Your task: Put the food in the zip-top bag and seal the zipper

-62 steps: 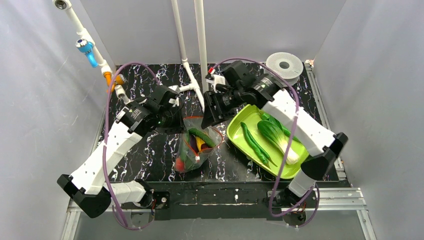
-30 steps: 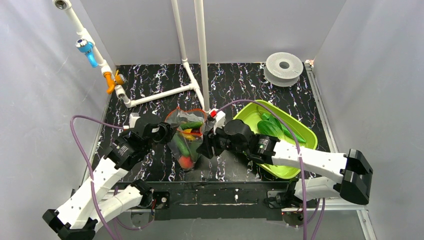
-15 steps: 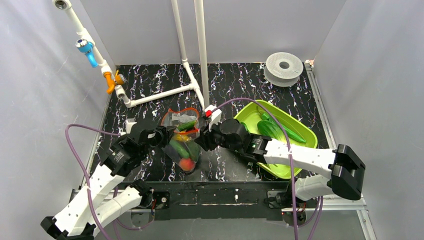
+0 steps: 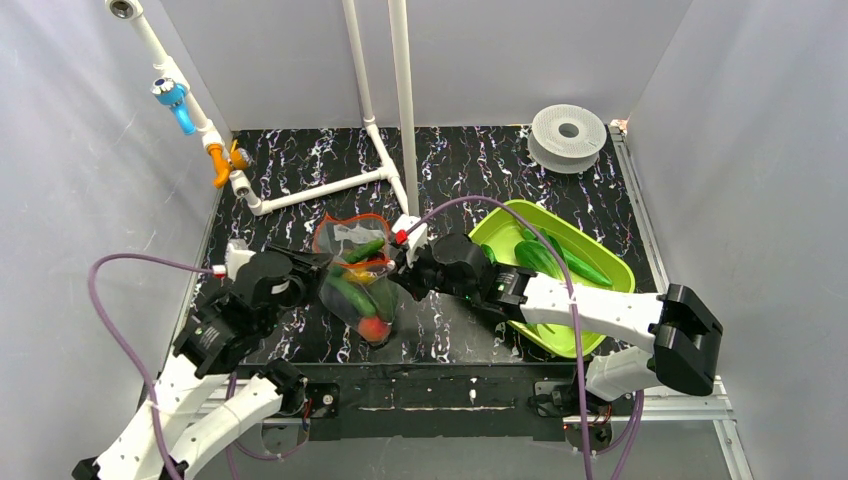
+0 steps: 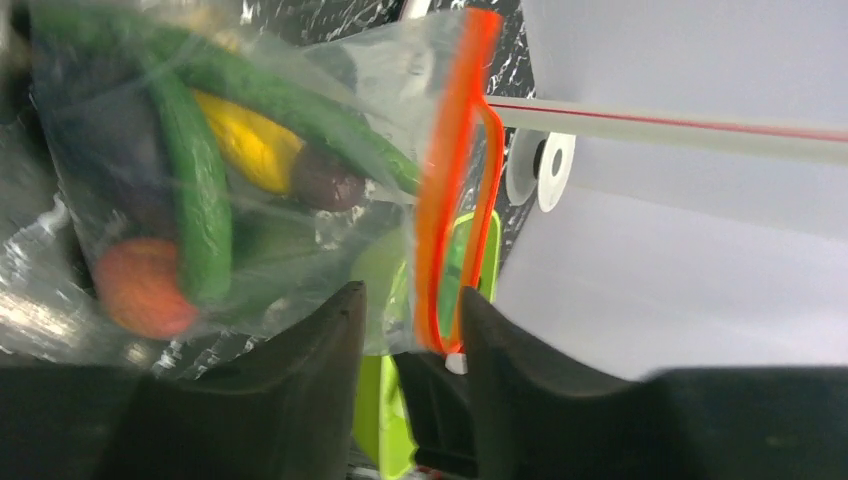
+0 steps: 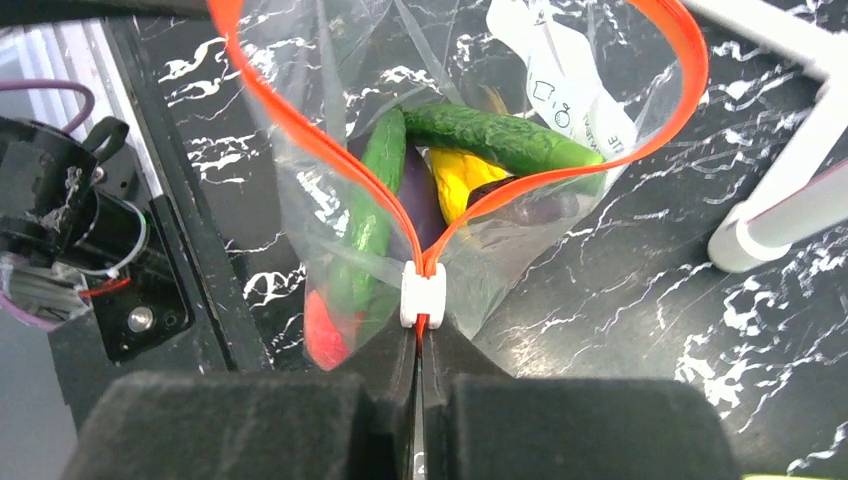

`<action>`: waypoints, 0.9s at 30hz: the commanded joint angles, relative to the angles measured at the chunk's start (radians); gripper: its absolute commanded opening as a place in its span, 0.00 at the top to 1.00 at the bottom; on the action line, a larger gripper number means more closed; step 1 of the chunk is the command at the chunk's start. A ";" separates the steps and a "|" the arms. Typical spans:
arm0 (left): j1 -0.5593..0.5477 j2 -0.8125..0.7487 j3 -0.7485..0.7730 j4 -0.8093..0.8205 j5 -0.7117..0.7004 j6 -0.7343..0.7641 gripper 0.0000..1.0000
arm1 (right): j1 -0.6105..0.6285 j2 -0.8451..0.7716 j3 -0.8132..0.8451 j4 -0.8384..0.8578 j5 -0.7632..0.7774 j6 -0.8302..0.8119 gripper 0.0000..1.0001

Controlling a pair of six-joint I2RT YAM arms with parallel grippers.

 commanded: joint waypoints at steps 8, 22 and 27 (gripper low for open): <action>0.005 -0.041 0.234 0.074 0.101 1.065 0.17 | -0.061 0.008 0.219 -0.200 -0.377 -0.263 0.99; 0.005 0.084 0.119 0.353 0.798 1.758 0.02 | -0.227 0.104 0.349 -0.384 -0.829 -0.209 0.99; 0.005 0.076 0.052 0.458 0.872 1.899 0.02 | -0.238 0.081 0.332 -0.396 -0.857 -0.202 0.99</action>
